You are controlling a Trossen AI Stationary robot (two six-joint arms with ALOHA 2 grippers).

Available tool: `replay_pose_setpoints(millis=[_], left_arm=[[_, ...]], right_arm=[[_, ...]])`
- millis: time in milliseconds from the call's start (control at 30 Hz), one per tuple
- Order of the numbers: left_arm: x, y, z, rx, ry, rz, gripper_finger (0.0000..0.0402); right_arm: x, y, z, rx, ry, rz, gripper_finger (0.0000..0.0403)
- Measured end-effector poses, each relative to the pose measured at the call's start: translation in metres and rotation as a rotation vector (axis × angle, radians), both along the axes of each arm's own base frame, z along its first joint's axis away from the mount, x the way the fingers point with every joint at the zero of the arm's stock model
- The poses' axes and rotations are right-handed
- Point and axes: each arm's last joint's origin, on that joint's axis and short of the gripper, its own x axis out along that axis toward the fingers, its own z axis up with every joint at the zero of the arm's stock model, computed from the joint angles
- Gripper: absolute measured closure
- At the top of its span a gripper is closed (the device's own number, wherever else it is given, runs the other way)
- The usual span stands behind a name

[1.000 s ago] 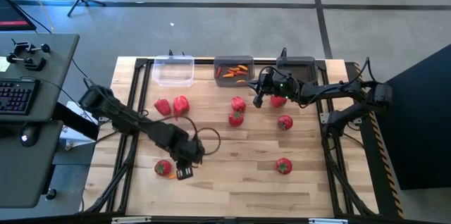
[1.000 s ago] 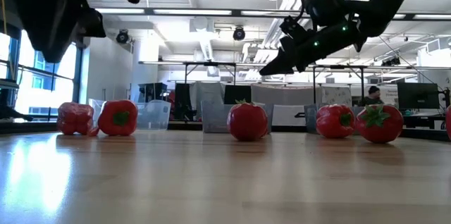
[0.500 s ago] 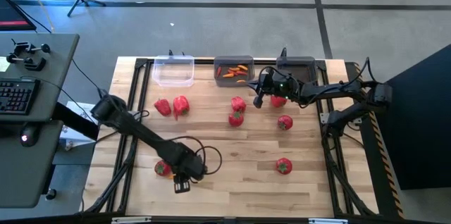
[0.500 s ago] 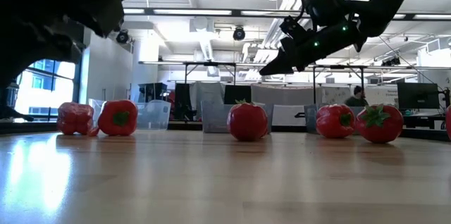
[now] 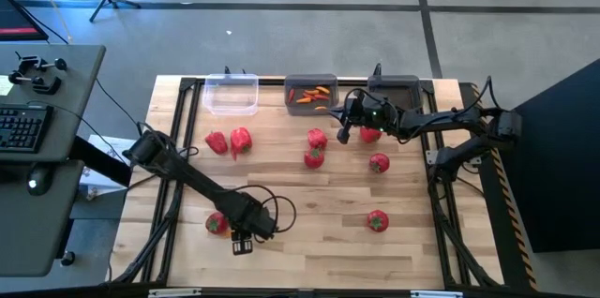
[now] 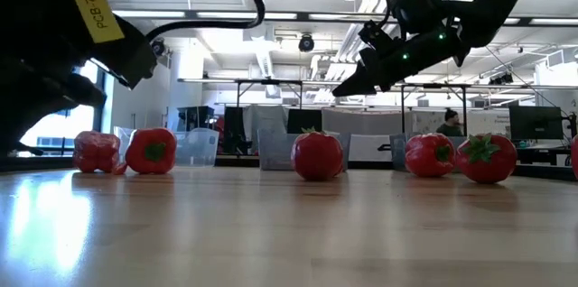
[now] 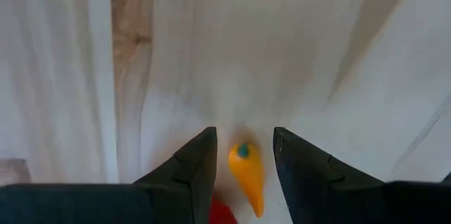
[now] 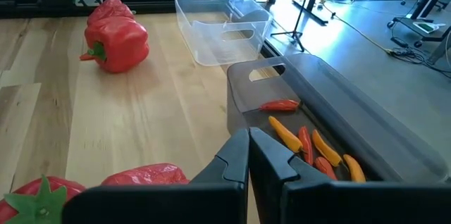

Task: Sort produce into baskets
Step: Put the yellow chili pepper into the left black bin

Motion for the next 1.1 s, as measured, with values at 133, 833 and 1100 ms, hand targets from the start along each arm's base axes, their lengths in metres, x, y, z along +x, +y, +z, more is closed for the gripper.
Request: replay_pose_setpoints(millis=[133, 833, 1100], left_arm=[[-0.003, 0.001, -0.008, -0.024, 0.007, 0.002, 0.0273], [0.012, 0.047, -0.005, -0.047, 0.000, -0.117, 0.0400], [0.041, 0.133, 0.019, 0.082, -0.193, -0.077, 0.0401]], right_arm=[[0.000, 0.000, 0.000, 0.000, 0.000, 0.000, 0.0403], [0.000, 0.000, -0.001, 0.007, 0.009, -0.002, 0.0403], [-0.001, 0.000, -0.003, 0.016, 0.023, -0.006, 0.0403]])
